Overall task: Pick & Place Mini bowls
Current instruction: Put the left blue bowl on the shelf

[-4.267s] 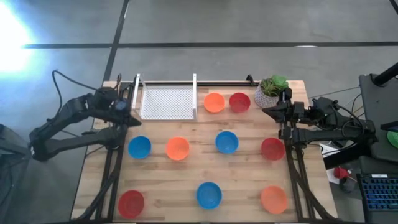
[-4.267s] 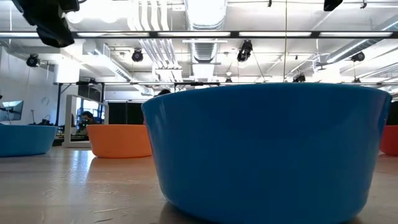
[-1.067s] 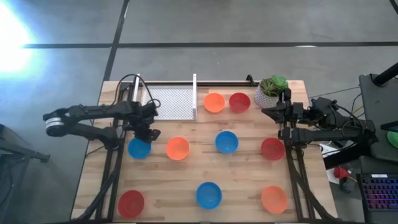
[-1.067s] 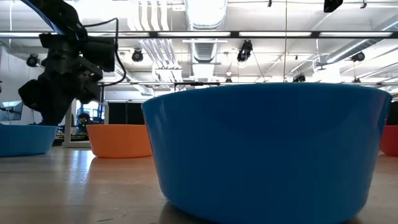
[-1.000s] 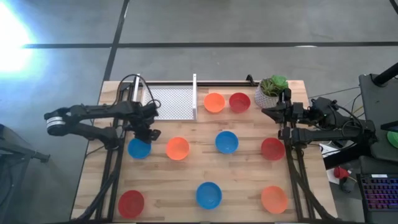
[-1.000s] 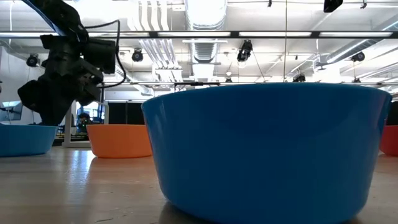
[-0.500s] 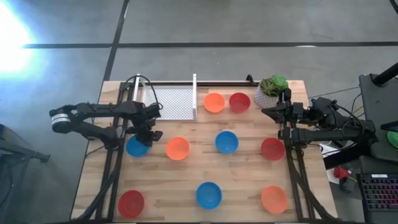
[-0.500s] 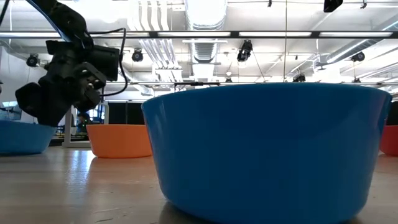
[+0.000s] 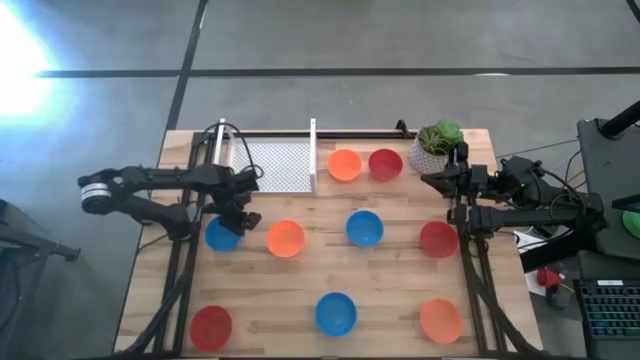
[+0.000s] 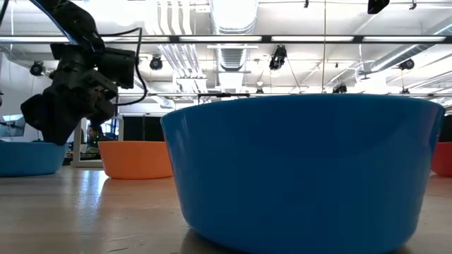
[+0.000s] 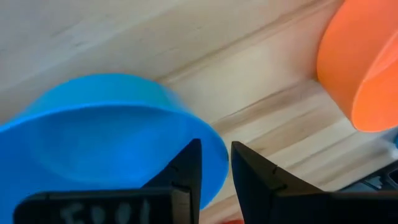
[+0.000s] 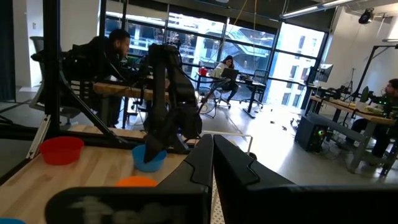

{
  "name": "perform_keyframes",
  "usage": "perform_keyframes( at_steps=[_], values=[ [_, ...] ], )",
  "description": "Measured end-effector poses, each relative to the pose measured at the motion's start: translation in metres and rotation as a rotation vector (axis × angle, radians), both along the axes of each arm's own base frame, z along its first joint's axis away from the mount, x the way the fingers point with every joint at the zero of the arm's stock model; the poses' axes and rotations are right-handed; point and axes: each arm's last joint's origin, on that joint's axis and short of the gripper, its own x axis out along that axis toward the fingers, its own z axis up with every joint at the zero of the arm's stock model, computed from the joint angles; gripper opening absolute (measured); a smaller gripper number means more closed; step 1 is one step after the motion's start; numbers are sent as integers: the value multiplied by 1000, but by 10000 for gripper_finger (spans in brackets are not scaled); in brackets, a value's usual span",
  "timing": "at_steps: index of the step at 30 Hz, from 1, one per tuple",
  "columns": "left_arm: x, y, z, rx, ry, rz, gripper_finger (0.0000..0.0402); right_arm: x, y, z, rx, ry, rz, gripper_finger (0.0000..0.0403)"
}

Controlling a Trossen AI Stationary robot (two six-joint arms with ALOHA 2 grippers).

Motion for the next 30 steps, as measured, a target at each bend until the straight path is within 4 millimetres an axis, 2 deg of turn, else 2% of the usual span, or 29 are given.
perform_keyframes(
  at_steps=[5,21,24,28,30],
  values=[
    [5,-1,-2,12,-19,-19,78,0,0,0,-23,2,-2,8],
    [9,-4,-12,69,74,-31,76,0,0,0,-24,2,-2,8],
    [9,-5,-12,66,80,-33,57,0,0,0,-25,2,-2,8],
    [8,-7,-11,58,84,-43,14,0,0,0,-25,2,-3,8],
    [9,-8,-11,59,82,-48,9,0,0,0,-25,2,-3,8]
  ],
)
